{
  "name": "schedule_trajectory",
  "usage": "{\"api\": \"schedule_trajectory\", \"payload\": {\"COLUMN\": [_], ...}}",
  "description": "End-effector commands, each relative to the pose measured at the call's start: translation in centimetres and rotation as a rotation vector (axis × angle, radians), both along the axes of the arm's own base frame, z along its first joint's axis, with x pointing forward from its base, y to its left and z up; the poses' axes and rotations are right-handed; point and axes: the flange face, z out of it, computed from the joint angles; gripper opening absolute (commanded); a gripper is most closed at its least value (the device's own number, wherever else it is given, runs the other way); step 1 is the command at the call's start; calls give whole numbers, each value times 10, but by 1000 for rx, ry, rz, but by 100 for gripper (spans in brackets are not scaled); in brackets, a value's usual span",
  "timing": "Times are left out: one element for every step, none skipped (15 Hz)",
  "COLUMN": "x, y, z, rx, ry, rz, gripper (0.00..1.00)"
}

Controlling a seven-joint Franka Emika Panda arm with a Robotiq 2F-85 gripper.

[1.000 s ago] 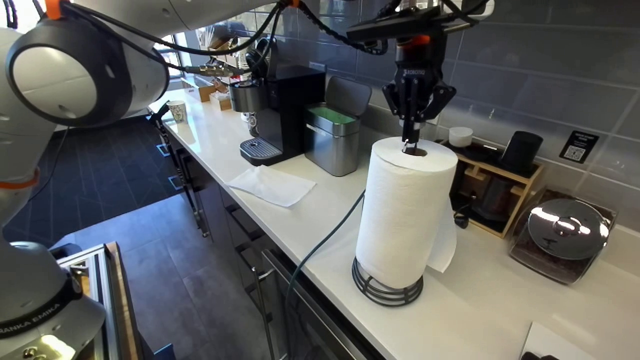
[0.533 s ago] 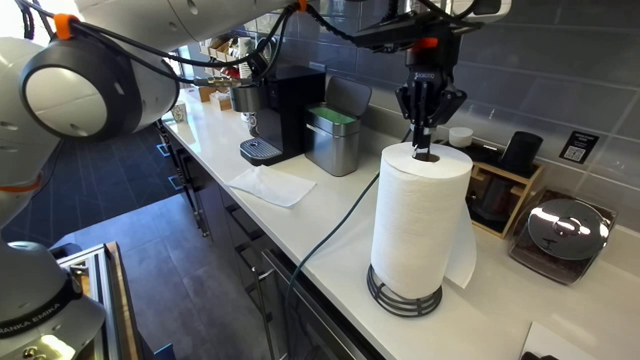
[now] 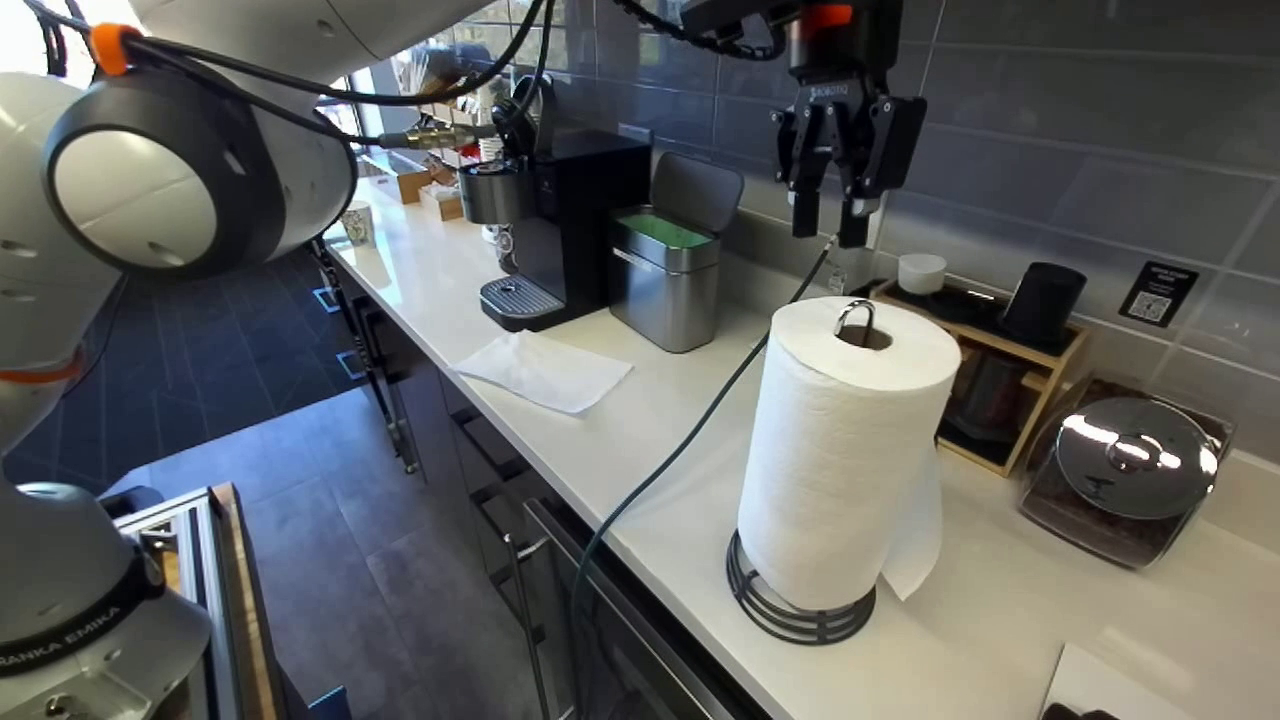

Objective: Move the paper towel to the left, then move the roll and holder to the right

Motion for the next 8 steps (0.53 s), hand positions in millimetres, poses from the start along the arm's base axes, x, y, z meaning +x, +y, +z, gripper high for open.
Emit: {"api": "schedule_trajectory", "payload": {"x": [-11,-15,-19,-23,-27,-30,-24,-28], "y": [15,21,25,28,28,27,28,30], "z": [33,45,57,68,78,88,74,84], "rx": [-29,-46,-64,-77,-81,-100,-77,-89], "ry": [-22,-22,-20,-23,-36,-55,-43,-54], "rz": [19,67,141,206,262,312,223,259], "gripper": [91,99,100,100,100,100,100,100]}}
